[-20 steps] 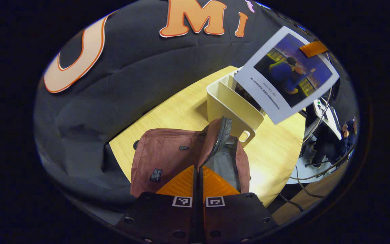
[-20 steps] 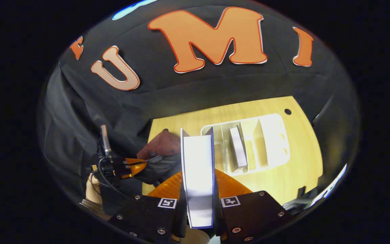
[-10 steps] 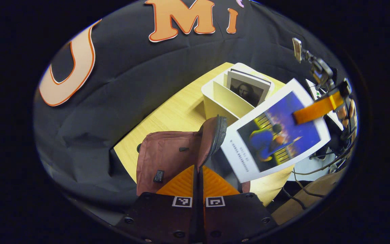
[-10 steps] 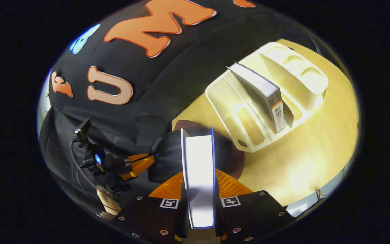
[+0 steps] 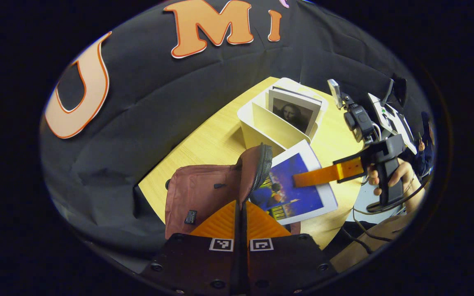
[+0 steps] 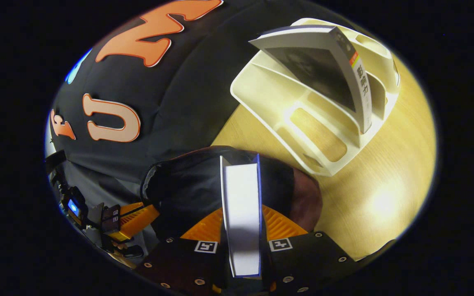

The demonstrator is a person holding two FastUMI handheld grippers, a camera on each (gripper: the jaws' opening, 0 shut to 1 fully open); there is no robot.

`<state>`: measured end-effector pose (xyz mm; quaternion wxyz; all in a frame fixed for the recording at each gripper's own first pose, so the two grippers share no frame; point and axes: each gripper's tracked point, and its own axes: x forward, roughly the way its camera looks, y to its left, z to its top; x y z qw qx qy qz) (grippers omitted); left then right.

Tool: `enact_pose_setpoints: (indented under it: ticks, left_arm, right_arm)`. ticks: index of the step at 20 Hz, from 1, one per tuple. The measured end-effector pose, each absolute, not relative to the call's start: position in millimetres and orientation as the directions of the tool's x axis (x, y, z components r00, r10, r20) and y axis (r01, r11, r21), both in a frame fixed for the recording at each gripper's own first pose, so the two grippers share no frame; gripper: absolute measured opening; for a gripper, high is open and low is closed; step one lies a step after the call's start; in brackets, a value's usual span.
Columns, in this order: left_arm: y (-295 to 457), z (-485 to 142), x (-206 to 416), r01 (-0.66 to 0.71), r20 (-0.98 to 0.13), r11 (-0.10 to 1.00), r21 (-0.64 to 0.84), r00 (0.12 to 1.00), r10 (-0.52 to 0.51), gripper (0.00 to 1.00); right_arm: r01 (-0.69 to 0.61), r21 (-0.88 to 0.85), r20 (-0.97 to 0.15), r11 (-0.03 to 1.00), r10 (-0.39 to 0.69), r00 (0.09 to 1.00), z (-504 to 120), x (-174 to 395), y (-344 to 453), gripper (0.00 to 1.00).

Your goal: Open the schoolbag, grab two books from the bookshelf and put them into the schoolbag.

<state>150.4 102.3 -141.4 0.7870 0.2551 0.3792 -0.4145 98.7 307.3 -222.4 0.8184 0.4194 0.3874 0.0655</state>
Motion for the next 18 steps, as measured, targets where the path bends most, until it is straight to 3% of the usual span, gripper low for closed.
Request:
enact_pose_setpoints:
  ticks: [6, 11, 12, 13, 16, 18]
  left_arm:
    - [89, -139, 146, 0.863, -0.802, 0.501, 0.061, 0.341, -0.490, 0.01]
    - [87, -138, 147, 0.860, -0.797, 0.509, 0.031, 0.329, -0.507, 0.01]
    - [88, -137, 149, 0.855, -0.796, 0.518, 0.032, 0.335, -0.503, 0.00]
    - [90, -142, 151, 0.851, -0.798, 0.523, 0.045, 0.345, -0.494, 0.00]
    - [96, -142, 149, 0.847, -0.801, 0.532, 0.029, 0.338, -0.494, 0.01]
    - [100, -143, 151, 0.842, -0.798, 0.538, 0.036, 0.348, -0.492, 0.00]
  right_arm:
    - [0.284, 0.700, -0.614, 0.655, 0.350, 0.707, -236, 124, 347, 0.30]
    - [0.309, 0.680, -0.649, 0.665, 0.349, 0.676, -240, 140, 379, 0.31]
    - [0.327, 0.671, -0.661, 0.666, 0.335, 0.672, -243, 142, 380, 0.43]
    - [0.334, 0.652, -0.680, 0.681, 0.330, 0.655, -246, 139, 382, 0.36]
    - [0.344, 0.580, -0.754, 0.738, 0.325, 0.571, -262, 127, 381, 0.40]
    - [0.357, 0.542, -0.786, 0.760, 0.309, 0.536, -270, 122, 375, 0.89]
